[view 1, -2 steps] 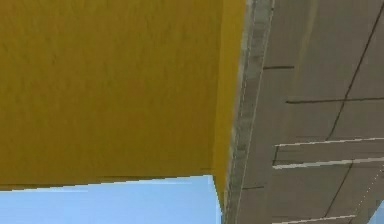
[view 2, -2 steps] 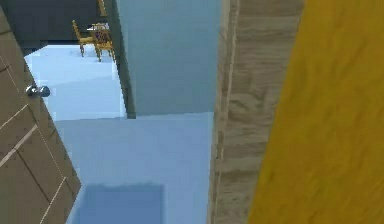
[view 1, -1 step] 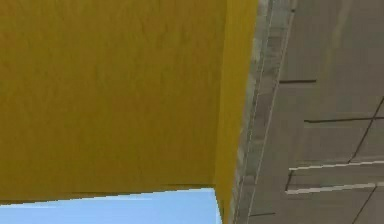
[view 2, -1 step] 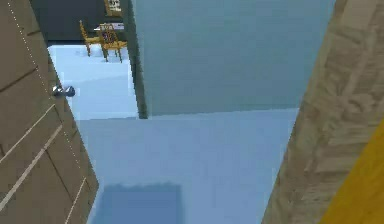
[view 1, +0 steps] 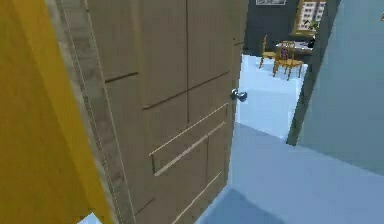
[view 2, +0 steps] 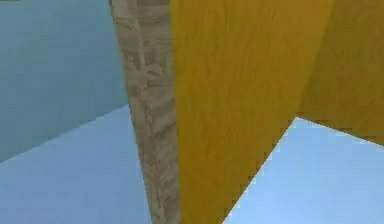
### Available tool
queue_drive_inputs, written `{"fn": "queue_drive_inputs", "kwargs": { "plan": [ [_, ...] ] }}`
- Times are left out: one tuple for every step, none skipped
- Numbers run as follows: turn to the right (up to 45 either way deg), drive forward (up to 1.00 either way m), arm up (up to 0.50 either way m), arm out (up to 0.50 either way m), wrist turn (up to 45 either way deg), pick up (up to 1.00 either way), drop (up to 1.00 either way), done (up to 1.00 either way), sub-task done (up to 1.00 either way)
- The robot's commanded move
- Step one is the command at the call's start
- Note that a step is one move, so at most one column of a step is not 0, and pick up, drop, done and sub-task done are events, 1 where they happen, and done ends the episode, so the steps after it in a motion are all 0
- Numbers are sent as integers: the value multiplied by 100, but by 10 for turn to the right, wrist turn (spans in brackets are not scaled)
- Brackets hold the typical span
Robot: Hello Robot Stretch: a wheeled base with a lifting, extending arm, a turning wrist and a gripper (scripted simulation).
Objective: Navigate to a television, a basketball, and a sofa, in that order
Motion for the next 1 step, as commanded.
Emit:
{"fn": "queue_drive_inputs", "kwargs": {
  "plan": [
    [360,0,0,0,0,0,0,0,0]
  ]
}}
